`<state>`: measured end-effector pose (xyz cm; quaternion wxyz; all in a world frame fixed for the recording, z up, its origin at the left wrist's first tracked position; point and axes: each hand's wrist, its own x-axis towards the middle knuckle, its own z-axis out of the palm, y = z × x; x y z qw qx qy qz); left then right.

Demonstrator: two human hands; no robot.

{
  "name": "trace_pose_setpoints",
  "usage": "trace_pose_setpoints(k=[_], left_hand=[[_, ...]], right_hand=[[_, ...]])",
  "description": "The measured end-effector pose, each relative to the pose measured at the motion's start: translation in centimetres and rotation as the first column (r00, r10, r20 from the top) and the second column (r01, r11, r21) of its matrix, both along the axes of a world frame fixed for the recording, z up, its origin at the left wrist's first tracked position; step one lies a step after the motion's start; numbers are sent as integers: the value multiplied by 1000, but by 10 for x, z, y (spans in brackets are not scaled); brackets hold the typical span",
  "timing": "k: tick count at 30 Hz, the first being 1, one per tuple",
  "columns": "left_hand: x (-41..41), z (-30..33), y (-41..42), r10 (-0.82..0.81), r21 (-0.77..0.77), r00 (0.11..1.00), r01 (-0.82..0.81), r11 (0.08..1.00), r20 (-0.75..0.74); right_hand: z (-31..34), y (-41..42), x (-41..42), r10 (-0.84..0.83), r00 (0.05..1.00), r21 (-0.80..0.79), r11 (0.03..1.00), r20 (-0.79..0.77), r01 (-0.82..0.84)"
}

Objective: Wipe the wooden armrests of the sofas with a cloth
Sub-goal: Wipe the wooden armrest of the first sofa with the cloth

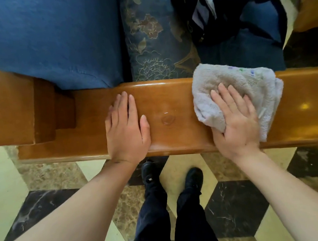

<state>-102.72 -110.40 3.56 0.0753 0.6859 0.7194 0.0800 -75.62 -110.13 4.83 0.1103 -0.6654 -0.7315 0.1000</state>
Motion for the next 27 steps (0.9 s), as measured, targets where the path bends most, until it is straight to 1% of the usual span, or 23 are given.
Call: trace_pose_setpoints(k=[1,2,3,4,5,6,9,11,13,14,16,17,19,20,22,24,25,26,27], left_hand=[[-1,-1,0,2,6,1000,-1,1000,-2],[-1,-1,0,5,10,1000,-5,1000,0],[0,-2,0,4,13,1000,-4,1000,4],[0,-1,-1,4,10,1000,-4,1000,11],[1,-1,0,4,7,1000,-4,1000,21],[2,0,1,2,3,1000,-2,1000,31],[0,1,1,19,5,995,-20,1000,100],[-2,3,1,108,-4,967,-110,994,230],[-1,6,1,220,-14,906,-231,973,361],[0,7,0,240,-16,882,-256,967,406],[-1,9,-2,236,-11,845,-263,965,480],[-3,8,-2,235,-15,825,-265,964,513],[-9,7,-4,203,-1,813,-242,970,546],[-11,5,-4,158,31,829,-206,978,537],[-13,4,-5,79,70,867,-129,989,492],[-13,4,-5,67,72,892,-111,991,446],[-12,4,-5,74,76,901,-118,990,428],[-10,3,-4,79,84,908,-123,989,412],[-10,2,-4,81,90,913,-127,988,400]], right_hand=[[1,4,-21,-151,988,-1,988,12,151],[2,10,-47,-310,950,-5,951,27,310],[4,18,-75,-459,888,-17,888,29,460],[8,27,-101,-573,820,-41,819,16,573],[10,35,-124,-632,775,-64,773,2,631],[11,40,-143,-636,772,-78,770,-2,634],[9,33,-184,-461,887,-100,883,7,460],[11,29,-195,-398,916,-109,914,-52,391],[11,26,-193,-340,938,-98,938,-73,332],[9,22,-186,-257,964,-76,965,-66,252],[2,13,-167,-2,996,-24,1000,-84,0],[-1,8,-156,126,987,7,992,-100,-126],[-5,3,-132,356,931,50,935,-84,-352],[-8,4,-116,466,883,55,885,-57,-463],[-10,8,-77,655,755,30,755,-13,-655],[-8,15,-28,774,633,-29,633,19,-773],[-7,19,-3,801,597,-58,599,37,-799],[-5,22,21,809,585,-82,588,60,-805],[-4,24,41,794,603,-102,608,77,-787]])
